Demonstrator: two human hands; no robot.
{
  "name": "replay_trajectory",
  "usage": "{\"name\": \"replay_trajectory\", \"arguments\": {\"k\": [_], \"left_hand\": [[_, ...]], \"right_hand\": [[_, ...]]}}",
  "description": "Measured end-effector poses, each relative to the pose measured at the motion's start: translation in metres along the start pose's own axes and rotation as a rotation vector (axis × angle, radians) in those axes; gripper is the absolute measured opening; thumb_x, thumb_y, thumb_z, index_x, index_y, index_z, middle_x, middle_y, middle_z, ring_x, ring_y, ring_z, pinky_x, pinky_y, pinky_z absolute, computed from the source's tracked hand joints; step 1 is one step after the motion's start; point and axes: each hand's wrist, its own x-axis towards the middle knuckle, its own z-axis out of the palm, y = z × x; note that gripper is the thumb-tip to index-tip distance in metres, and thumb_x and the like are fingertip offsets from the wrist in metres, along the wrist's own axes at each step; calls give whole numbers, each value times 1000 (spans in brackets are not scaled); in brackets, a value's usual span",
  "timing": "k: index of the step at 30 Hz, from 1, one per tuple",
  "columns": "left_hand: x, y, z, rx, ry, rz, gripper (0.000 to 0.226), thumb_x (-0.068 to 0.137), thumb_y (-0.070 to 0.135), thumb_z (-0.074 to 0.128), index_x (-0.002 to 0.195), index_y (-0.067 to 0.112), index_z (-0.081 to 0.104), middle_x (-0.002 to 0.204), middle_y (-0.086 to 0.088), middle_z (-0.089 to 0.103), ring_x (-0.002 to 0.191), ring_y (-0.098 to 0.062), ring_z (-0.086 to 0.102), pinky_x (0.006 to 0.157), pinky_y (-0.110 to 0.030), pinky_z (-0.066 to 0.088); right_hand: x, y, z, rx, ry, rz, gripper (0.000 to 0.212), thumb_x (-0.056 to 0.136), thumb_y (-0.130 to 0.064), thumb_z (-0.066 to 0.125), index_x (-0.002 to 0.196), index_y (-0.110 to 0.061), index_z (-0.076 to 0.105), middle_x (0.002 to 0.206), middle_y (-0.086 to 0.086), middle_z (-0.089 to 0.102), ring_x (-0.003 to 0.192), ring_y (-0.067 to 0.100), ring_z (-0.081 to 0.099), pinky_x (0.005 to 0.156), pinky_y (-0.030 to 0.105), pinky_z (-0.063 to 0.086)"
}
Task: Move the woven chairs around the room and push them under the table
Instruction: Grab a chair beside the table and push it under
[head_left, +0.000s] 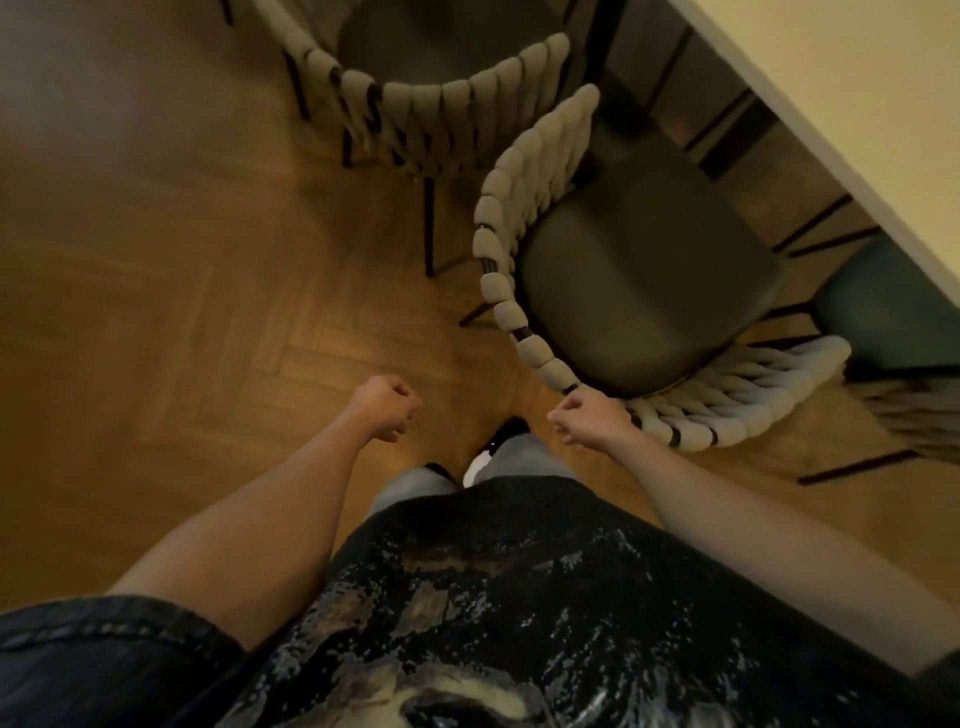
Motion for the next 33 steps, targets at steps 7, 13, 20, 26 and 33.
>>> {"name": "replay_trajectory", "arguments": {"k": [7, 13, 20, 26, 33], "left_hand": [[43, 63, -9, 162, -102, 101, 7, 100, 20, 58, 93, 19, 59, 95, -7, 67, 84, -22, 67, 68, -34, 58], [73, 104, -8, 197, -197, 138, 4, 99, 17, 58, 99, 16, 62, 101, -12, 68, 83, -23, 67, 76, -39, 60], [100, 146, -8, 23, -244, 66, 35, 100, 26, 61, 130, 14, 49, 111, -14, 64, 91, -30, 70, 77, -44, 61], [121, 181, -13, -96, -290, -18, 50, 98, 36, 63, 143, 18, 47, 122, -11, 64, 101, -32, 69, 78, -44, 62], [137, 194, -1, -157, -309, -137, 30, 98, 26, 64, 125, 16, 56, 122, -12, 63, 108, -33, 64, 81, -46, 60]], "right_hand": [[18, 7, -9, 224, 63, 106, 16, 98, -28, 63, 98, -14, 69, 99, 8, 74, 93, 24, 72, 85, 42, 60], [24, 10, -12, 367, 98, 167, 15, 100, -29, 62, 93, -18, 69, 93, 0, 74, 89, 14, 69, 84, 37, 58], [26, 13, 4, 750, 167, 366, 20, 100, -31, 61, 100, -16, 73, 96, 3, 75, 90, 16, 71, 84, 36, 58], [23, 7, 21, 1315, 235, 639, 50, 102, -51, 51, 108, -4, 67, 106, 15, 71, 101, 28, 67, 93, 41, 55], [32, 0, 25, 1781, 401, 769, 55, 98, -53, 58, 133, -10, 53, 117, 21, 66, 104, 35, 67, 77, 40, 61]]}}
